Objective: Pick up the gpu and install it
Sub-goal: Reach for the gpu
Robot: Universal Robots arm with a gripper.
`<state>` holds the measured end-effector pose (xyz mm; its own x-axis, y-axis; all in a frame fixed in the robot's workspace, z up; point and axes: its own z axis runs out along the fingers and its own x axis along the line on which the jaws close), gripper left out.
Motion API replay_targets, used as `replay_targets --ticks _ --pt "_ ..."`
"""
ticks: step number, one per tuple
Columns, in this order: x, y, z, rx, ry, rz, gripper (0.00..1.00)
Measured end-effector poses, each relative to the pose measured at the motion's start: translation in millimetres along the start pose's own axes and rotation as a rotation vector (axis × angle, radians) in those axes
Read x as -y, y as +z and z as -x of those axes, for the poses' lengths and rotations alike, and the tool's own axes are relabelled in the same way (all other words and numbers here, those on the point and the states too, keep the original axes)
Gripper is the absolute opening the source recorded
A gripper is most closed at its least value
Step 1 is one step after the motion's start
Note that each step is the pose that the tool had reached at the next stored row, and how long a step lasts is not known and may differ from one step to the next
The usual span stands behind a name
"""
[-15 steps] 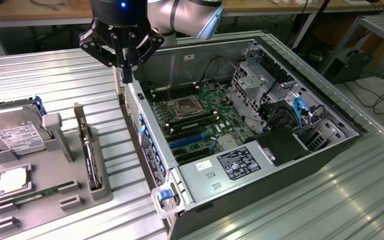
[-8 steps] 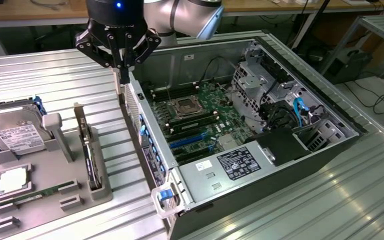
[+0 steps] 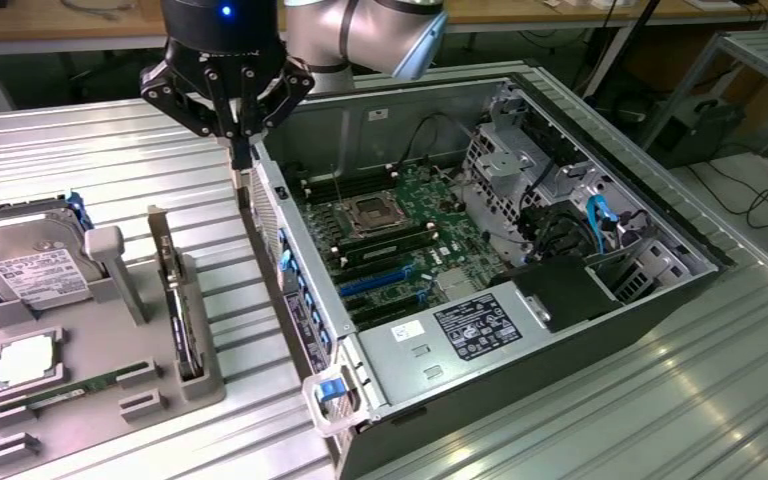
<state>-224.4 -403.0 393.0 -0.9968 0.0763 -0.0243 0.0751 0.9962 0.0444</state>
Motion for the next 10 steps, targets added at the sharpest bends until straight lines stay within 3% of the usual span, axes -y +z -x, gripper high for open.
replay_targets --ticks 10 --pt "1.3 -0.3 -10.1 0.0000 0.000 0.0000 0.11"
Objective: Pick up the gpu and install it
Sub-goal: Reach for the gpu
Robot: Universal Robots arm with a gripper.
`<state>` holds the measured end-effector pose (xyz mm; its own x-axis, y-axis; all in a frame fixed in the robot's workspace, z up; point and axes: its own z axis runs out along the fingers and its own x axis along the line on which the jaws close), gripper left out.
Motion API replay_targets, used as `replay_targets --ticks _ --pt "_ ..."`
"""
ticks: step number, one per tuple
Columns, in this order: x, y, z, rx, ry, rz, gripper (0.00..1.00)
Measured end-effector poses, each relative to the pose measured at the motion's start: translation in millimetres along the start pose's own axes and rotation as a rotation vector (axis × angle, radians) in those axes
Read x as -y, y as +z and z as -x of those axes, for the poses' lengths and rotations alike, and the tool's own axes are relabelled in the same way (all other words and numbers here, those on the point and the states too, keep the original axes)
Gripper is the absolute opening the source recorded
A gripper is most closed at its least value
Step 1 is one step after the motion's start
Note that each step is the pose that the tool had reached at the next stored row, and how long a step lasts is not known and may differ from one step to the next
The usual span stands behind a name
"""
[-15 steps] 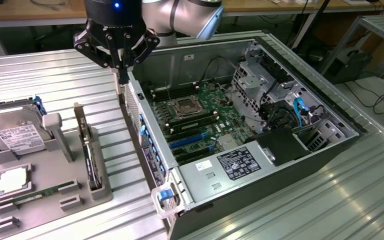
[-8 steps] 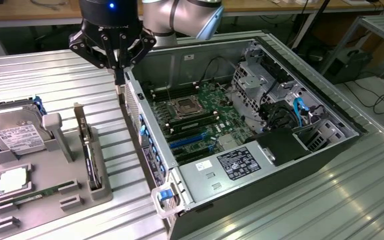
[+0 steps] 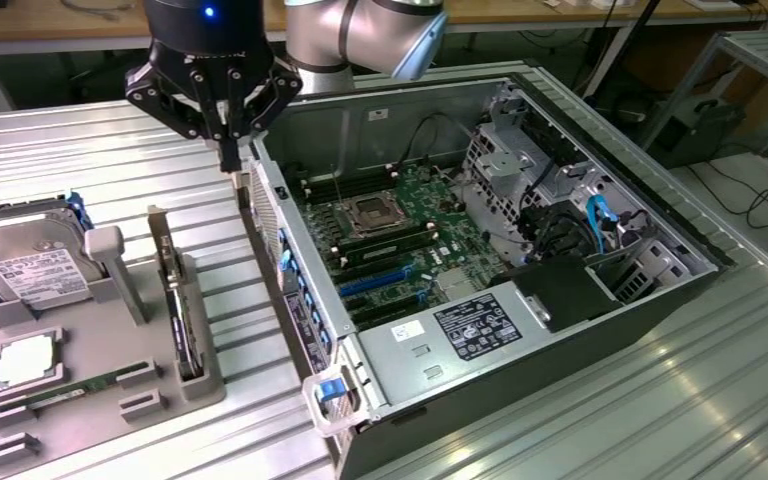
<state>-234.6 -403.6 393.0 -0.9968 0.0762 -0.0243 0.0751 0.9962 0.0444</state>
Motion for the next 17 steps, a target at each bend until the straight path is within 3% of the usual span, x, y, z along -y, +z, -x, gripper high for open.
replay_targets --ticks 17 --pt "6.2 -0.5 -14.0 0.0000 0.000 0.0000 0.11"
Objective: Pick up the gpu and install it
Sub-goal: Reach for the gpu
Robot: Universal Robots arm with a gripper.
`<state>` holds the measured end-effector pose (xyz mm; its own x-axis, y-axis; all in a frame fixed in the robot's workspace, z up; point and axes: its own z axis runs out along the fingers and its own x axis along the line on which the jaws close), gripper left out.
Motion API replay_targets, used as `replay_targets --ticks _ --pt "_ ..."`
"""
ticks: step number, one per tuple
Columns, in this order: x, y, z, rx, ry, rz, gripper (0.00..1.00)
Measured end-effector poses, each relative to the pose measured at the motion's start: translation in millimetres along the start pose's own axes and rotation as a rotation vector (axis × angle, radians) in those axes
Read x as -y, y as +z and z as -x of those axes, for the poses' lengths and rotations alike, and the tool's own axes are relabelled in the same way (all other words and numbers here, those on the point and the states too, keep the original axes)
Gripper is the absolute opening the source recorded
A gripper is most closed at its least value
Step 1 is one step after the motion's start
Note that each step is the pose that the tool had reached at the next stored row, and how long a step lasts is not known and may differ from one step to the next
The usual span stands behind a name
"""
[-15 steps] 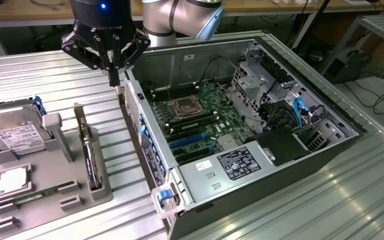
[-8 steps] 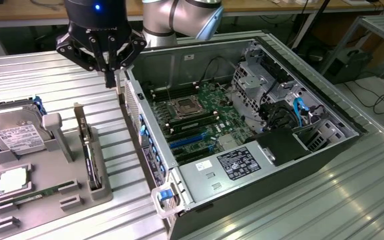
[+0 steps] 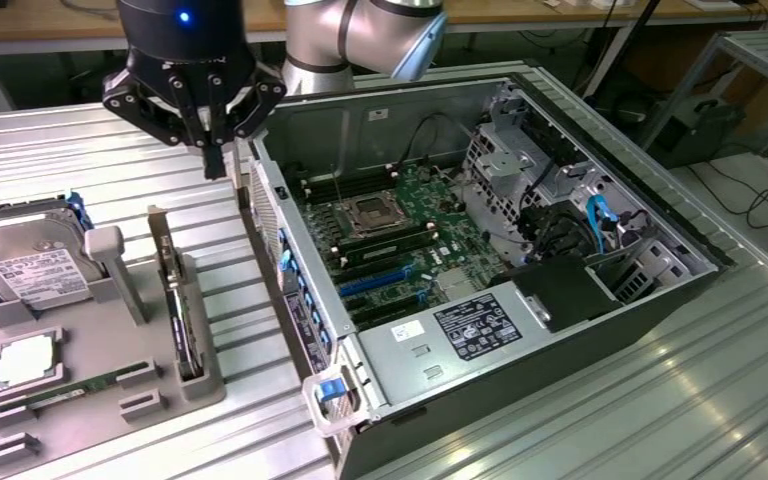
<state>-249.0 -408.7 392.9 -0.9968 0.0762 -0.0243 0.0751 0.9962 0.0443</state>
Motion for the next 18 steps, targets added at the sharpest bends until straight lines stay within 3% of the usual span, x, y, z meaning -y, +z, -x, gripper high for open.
replay_targets --ticks 18 --pt "8.2 -0.6 -13.7 0.0000 0.000 0.0000 0.11"
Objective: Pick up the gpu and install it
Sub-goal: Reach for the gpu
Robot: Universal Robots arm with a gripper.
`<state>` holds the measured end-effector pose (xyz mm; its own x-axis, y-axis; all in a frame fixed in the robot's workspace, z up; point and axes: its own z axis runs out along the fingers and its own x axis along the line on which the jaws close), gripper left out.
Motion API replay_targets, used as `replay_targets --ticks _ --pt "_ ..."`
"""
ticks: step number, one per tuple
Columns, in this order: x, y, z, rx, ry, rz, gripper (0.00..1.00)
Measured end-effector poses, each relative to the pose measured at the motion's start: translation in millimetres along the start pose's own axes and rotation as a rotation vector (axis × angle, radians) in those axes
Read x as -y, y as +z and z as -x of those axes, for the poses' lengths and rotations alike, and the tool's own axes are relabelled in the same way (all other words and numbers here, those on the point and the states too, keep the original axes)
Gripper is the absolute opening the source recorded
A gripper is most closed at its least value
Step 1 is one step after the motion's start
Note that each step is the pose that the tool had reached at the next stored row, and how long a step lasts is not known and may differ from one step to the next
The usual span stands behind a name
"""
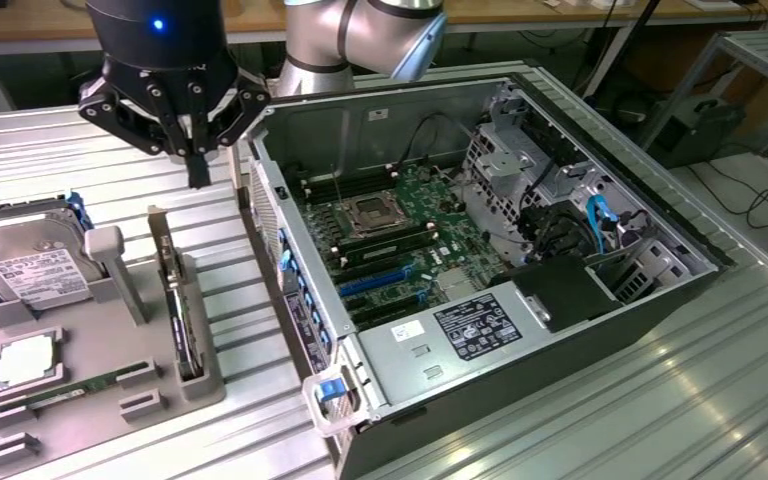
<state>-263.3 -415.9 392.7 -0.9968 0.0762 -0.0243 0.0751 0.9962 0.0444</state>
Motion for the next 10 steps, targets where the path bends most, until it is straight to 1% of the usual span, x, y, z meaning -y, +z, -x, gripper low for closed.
replay_targets --ticks 7,10 --pt "3.9 -0.3 -5.1 0.0000 0.000 -0.0001 0.11" --pt "7.0 -0.4 -7.9 0.0000 0.000 0.0000 0.11"
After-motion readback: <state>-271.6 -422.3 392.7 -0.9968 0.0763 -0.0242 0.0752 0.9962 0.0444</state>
